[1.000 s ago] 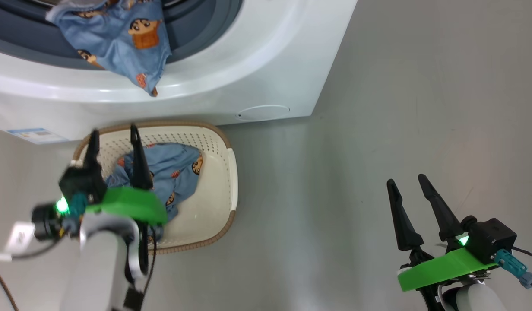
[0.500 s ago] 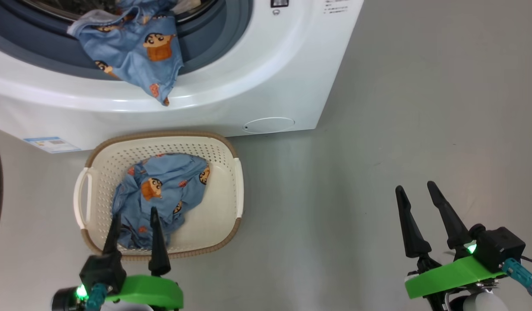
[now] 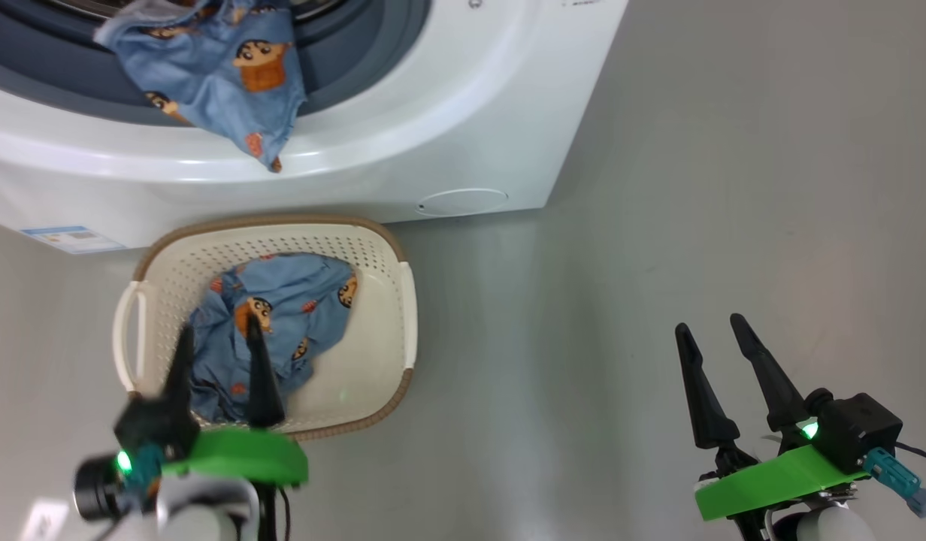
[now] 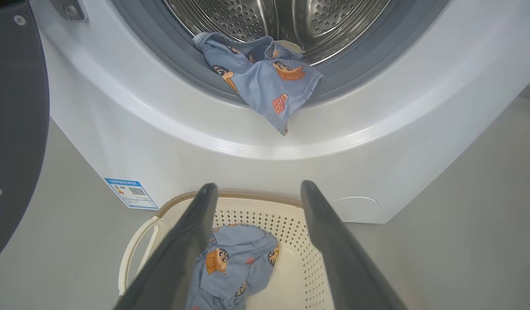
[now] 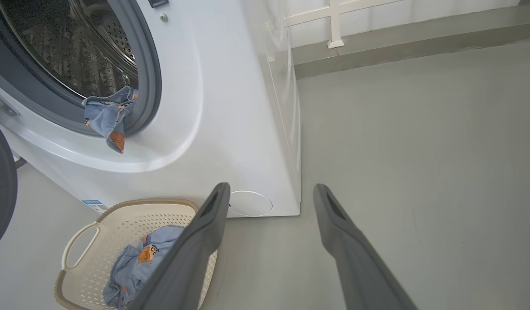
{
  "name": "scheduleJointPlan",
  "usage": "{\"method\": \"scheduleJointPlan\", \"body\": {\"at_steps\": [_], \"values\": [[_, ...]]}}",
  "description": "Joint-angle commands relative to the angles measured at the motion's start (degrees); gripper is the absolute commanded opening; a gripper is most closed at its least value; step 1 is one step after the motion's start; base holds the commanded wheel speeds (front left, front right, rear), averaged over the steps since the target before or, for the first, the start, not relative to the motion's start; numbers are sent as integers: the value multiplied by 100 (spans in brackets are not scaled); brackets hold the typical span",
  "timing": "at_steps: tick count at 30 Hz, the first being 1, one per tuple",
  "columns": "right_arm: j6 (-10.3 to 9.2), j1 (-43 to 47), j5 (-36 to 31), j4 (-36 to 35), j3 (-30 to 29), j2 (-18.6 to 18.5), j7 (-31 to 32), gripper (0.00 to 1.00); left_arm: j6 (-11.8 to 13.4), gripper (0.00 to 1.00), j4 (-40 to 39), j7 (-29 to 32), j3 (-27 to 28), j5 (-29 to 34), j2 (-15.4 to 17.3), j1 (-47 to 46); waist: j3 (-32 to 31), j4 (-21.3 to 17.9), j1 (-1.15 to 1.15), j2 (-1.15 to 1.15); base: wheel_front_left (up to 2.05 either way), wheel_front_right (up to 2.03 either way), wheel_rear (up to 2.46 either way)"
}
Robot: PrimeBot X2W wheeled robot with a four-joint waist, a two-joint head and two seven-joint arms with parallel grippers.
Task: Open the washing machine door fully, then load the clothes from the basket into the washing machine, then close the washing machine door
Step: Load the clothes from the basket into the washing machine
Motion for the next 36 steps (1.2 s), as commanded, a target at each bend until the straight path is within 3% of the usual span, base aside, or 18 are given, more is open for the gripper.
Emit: {"method": "scheduleJointPlan", "body": {"at_steps": [1, 22, 36], "values": [[9, -81, -76, -149, 168, -28, -27, 100, 7, 100, -3, -10, 224, -56, 92, -236, 96, -89, 0, 0, 0, 0, 0], [9, -449, 22, -83, 528, 64, -27, 100, -479, 100, 2416, 97, 1109, -1206, 294, -3076, 644, -700, 0, 0, 0, 0, 0], [9, -506, 20, -92, 541, 75, -27, 100, -794, 100, 3463, -53, 1086, -1367, 350, -3966, 804, -885, 0, 0, 0, 0, 0]]}}
